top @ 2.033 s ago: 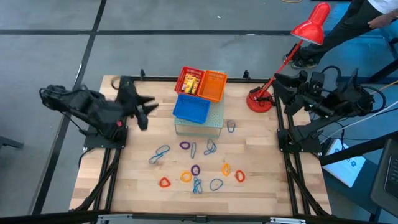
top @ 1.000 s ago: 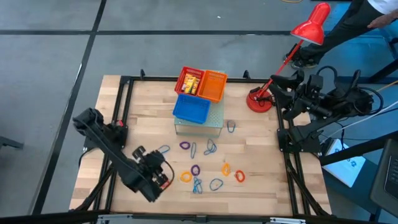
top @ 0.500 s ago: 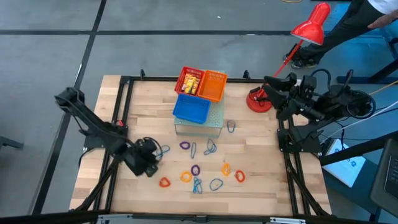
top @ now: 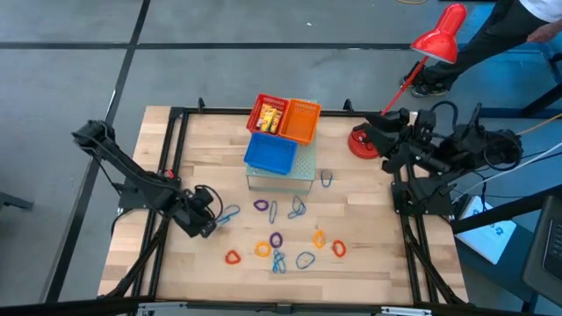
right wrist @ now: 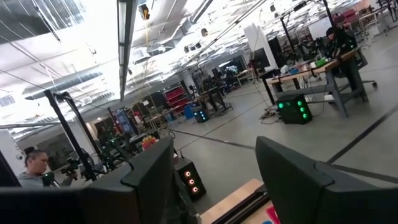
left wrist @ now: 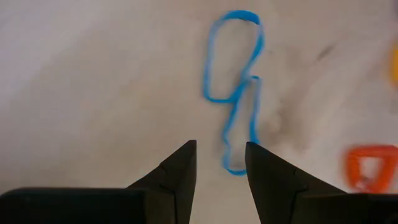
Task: Pick & Place Office Desk Supplies
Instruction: Put the blue rubber band into the blue basket on the shelf
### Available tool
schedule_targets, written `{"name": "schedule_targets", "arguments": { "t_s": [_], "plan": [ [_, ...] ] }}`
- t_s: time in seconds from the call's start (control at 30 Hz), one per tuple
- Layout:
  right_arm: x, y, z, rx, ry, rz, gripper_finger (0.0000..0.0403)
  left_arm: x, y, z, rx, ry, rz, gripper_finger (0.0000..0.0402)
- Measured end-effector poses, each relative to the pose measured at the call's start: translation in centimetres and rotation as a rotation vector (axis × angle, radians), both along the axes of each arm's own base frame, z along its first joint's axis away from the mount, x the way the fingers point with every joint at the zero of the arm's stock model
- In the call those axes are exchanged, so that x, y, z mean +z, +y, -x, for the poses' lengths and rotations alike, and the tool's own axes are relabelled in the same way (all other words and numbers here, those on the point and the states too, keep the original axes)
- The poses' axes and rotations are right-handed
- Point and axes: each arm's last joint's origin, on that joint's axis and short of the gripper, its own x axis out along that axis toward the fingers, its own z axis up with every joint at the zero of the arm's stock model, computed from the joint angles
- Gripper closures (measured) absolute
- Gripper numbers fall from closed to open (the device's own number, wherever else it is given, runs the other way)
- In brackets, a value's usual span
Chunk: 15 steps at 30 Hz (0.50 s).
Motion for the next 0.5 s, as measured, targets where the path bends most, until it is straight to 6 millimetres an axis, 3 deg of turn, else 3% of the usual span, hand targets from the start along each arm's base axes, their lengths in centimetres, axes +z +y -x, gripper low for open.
{"name": "schedule_targets", "arguments": {
  "t_s": [0.37, 0.5],
  "plan": [
    [-0.1, 0.1, -0.3, 0.008, 0.006, 0.004, 0.0172, -3.5, -1.3, -2.3, -0.009, 0.149, 0.073, 0.0270],
    [-0.1, 0.1, -0.3, 0.008, 0.006, 0.004, 0.0172, -3.9, -1.1, -2.6, 0.019, 0.174, 0.084, 0.0270]
  ]
}}
